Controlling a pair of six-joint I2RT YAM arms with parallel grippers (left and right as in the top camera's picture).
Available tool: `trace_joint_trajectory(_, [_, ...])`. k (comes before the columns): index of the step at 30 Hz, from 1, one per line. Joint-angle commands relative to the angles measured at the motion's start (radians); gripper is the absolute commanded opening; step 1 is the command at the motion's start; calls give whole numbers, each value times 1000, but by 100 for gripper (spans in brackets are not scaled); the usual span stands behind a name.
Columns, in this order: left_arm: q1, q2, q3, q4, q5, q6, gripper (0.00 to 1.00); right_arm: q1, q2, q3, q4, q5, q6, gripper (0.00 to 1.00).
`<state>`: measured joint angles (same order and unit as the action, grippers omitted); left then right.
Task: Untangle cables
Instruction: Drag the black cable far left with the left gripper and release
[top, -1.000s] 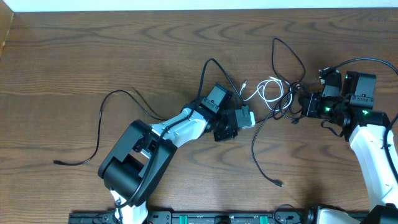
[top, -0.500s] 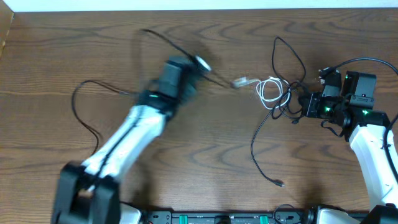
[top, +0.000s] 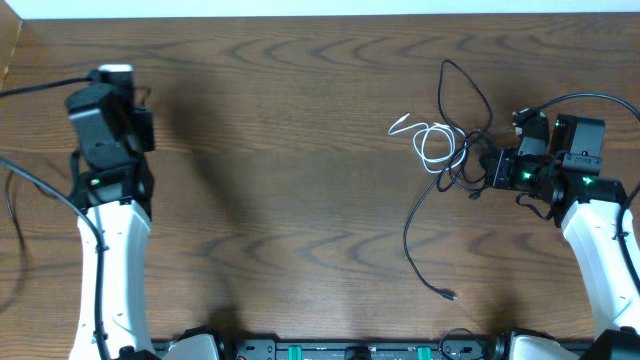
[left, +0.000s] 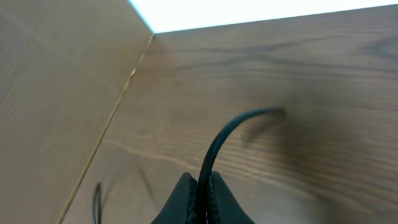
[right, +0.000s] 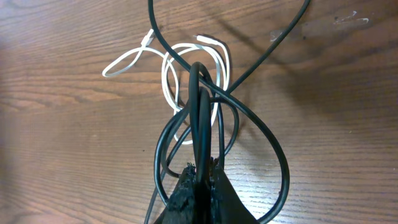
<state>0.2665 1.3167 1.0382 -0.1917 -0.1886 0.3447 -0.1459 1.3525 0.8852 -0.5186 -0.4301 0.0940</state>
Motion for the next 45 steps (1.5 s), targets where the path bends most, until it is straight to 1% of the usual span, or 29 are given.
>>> trace_joint_trajectory(1, [69,4,0,-16,-7,-48,8,-3,-12,10,3,-10,-14,1])
trace_joint_trajectory(6, [136,24,0,-15,-6,-82,8,-3,-12,10,3,-10,-14,1])
trace_joint_trajectory(14, [149,109,0,2,-14,-82,8,-3,-12,10,1,-10,-14,1])
trace_joint_trajectory(19, [184,179,0,74,-109,-203,8,-3,-12,10,-1,-10,-14,1])
trace_joint_trajectory(23, [267,194,0,99,-113,-320,8,-3,-12,10,2,-10,-14,1])
trace_joint_trajectory(27, [370,194,0,107,-113,-362,8,-3,-12,10,2,-10,-14,1])
trace_joint_trajectory(31, [475,194,0,94,-112,-433,8,-3,-12,10,3,-10,-13,1])
trace_joint_trajectory(36, [568,195,0,36,-113,-436,8,-3,-12,10,3,-10,-14,1])
trace_joint_trajectory(40, [624,200,0,28,-111,-437,9,-3,-12,10,3,-10,-14,1])
trace_joint_trajectory(41, [631,200,0,29,-111,-437,23,-3,-12,10,3,-10,-14,1])
trace_joint_trajectory(42, [633,200,0,29,-111,-437,29,-3,-12,10,3,-10,-14,1])
trace_joint_trajectory(43, [636,200,0,29,-111,-437,47,-3,-12,10,3,-10,-14,1])
trace_joint_trajectory(44, [636,200,0,29,-111,-437,92,-3,-12,10,3,-10,-14,1])
trace_joint_trajectory(45, [636,200,0,28,-97,-436,98,-3,-12,10,3,-10,-14,1])
